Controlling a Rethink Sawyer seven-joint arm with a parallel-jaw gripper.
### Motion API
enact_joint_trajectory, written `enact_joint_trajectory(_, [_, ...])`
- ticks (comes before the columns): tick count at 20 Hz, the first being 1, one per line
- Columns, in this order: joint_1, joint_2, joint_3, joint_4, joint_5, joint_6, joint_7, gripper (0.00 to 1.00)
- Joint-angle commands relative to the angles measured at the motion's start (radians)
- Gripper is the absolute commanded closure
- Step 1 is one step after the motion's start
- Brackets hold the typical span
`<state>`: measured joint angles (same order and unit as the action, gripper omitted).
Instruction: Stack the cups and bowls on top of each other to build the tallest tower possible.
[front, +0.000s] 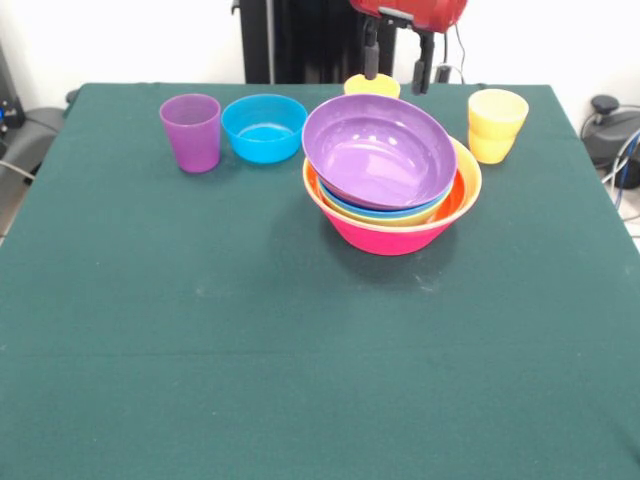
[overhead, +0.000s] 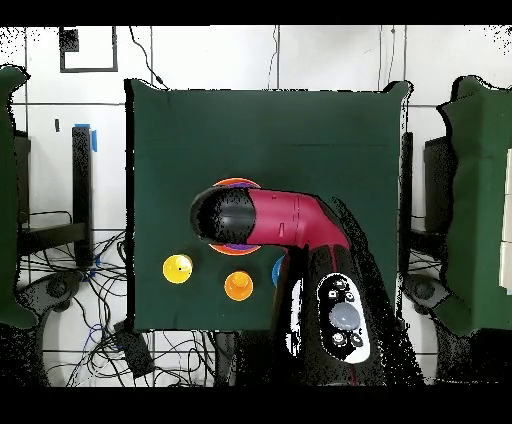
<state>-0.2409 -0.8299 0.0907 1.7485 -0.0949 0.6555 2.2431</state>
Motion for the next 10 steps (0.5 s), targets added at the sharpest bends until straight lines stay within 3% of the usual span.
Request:
enact_joint_trajectory(1, [-0.044, 0.042, 0.103, -0.019, -0.073, 0.041, -0.156, 0.0])
enact_joint_trajectory(3, [-0.003, 0.051, 0.065, -0.07, -0.092, 0.072, -0.113, 0.0])
enact_joint_trajectory(10, [0.016, 0.089, 0.09, -0.158, -0.111, 0.134, -0.134, 0.0])
